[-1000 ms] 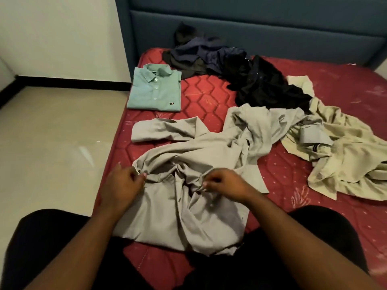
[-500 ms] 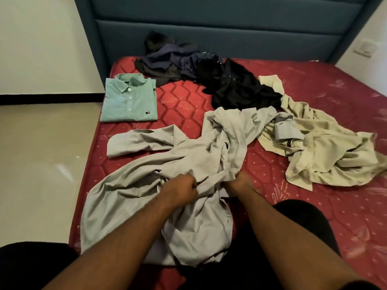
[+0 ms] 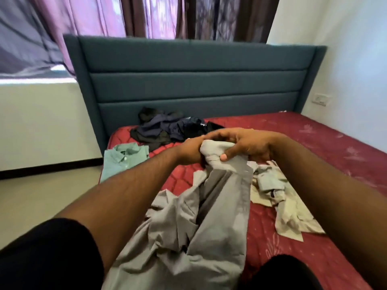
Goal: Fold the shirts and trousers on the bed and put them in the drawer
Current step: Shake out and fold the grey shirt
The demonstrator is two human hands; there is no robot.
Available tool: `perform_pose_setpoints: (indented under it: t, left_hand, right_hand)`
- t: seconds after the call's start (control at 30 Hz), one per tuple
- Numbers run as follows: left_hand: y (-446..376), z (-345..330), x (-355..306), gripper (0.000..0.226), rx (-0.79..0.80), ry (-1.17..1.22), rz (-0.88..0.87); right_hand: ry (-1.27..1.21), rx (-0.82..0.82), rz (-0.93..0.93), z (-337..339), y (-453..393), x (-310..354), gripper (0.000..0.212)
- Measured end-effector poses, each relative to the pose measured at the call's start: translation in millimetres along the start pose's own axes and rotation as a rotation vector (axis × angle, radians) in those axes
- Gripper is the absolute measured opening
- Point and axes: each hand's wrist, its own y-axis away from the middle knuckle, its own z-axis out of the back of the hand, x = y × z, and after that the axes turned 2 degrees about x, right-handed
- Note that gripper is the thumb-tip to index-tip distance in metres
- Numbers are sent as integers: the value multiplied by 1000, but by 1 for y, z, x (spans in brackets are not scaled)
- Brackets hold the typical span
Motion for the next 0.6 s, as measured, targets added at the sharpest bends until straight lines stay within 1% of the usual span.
perform_pose_setpoints:
  t: [0.03,0.07,0.13,0.2,0.27,0.3,0.33,0.37,0.4,0.43,0.47,0.53,0.6]
  left_hand:
    - [1,15,0,41,-40,-6,59]
    - [3,30,3,35,-126,19,105]
    - [12,68,6,25,-361,150,169]
    - [20,110,0,23,-551,259,193]
    - [25,148,-10,17,-639,287,174]
    - [29,165,-18,13,-641,227,163]
    - [33,186,-25,20,-611,119,150]
    - [38,204,-32,35,-547,-17,141]
    - [43,220,-40,50,-497,-164,142]
    - [49,238,-47,57,-477,-296,138]
    - [53,250,-53,55,-488,-372,119]
    - [61,269,-64,40,-563,-398,82]
    - [62,278,-68,31,-639,-365,68]
  right_hand:
    - [20,-117,8,9,-2,8,67]
    - [24,-255,33,19,-4,13,69]
    - [50,-497,163,37,-7,26,52]
    - [141,-678,319,54,-16,43,37]
    - [241,-825,420,65,-27,67,25]
    - [258,-867,446,68,-32,80,19]
    - [267,-884,462,72,-37,95,17]
    - [281,-887,471,73,-42,107,20]
    - [292,-883,470,74,-45,116,26]
    - [292,-875,461,71,-48,126,32]
    - [290,-859,434,68,-50,131,37]
    - [266,-811,387,59,-60,136,39]
    - [171,-736,384,44,-68,134,25]
